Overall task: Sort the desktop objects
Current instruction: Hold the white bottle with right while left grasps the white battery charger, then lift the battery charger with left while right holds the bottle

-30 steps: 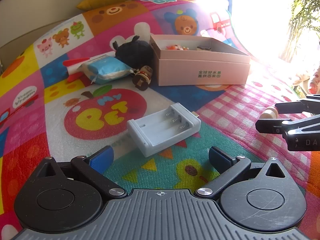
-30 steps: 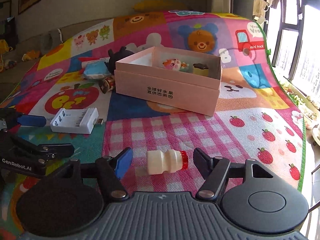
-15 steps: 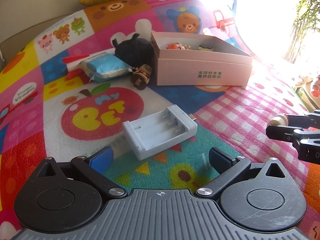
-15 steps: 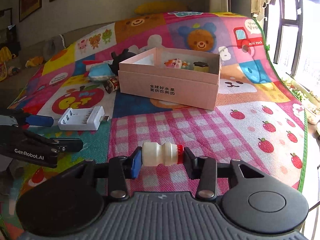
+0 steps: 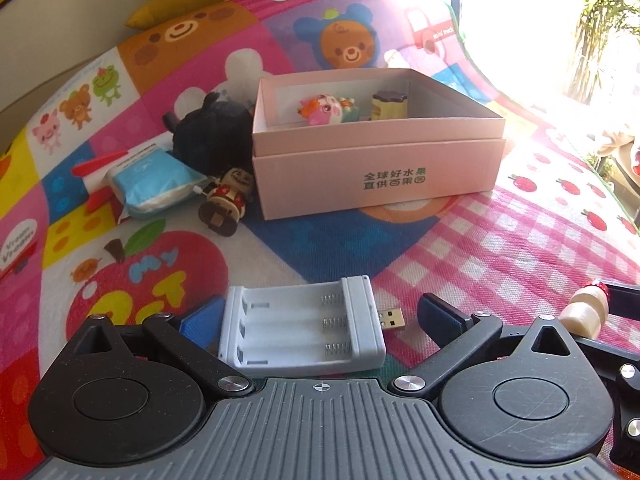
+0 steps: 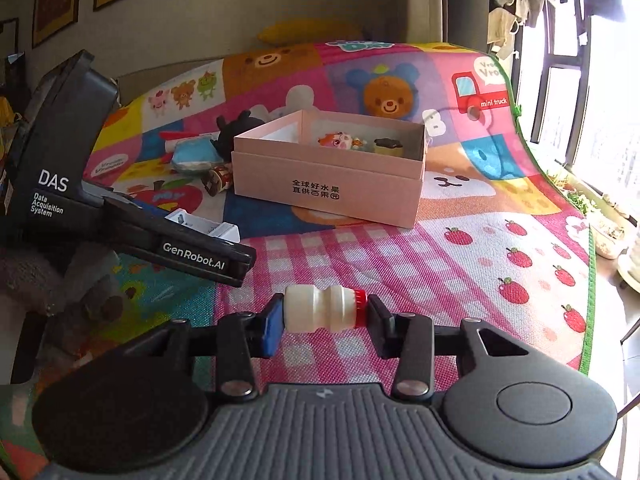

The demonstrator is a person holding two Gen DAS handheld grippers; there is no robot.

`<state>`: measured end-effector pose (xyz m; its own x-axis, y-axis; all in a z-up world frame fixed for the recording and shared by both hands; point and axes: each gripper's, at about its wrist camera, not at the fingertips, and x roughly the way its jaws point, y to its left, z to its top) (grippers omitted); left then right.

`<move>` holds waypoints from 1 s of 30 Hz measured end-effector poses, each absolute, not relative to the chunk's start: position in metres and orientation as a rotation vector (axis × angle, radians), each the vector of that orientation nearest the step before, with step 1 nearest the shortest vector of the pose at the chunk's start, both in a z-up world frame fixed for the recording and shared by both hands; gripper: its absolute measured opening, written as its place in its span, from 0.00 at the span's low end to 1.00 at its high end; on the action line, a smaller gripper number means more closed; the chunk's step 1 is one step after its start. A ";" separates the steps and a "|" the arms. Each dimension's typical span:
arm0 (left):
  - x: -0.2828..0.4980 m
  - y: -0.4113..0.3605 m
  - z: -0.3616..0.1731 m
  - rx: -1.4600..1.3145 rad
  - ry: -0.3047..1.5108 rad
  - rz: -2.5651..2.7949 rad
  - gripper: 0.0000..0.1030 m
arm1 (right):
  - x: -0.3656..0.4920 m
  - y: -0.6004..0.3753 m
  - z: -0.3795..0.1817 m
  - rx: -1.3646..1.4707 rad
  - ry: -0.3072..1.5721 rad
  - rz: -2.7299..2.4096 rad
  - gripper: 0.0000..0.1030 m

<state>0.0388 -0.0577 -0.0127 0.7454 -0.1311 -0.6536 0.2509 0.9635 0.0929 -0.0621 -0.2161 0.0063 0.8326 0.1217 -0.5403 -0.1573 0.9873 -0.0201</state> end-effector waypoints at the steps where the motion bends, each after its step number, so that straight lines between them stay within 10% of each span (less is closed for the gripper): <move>1: 0.037 -0.058 -0.013 0.189 0.692 -0.211 1.00 | -0.062 -0.216 0.006 -0.063 0.568 0.149 0.41; 19: -0.033 -0.032 0.017 0.268 0.635 -0.349 0.92 | -0.073 -0.230 0.023 -0.051 0.677 0.178 0.41; 30: -0.013 -0.044 0.098 0.243 0.337 -0.389 0.92 | -0.076 -0.237 0.131 -0.088 0.476 0.193 0.41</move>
<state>-0.0134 -0.0435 0.0983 0.8709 -0.3288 -0.3654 0.4087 0.8974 0.1665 -0.0759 -0.2371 0.1315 0.8709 0.1637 -0.4634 -0.2048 0.9780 -0.0393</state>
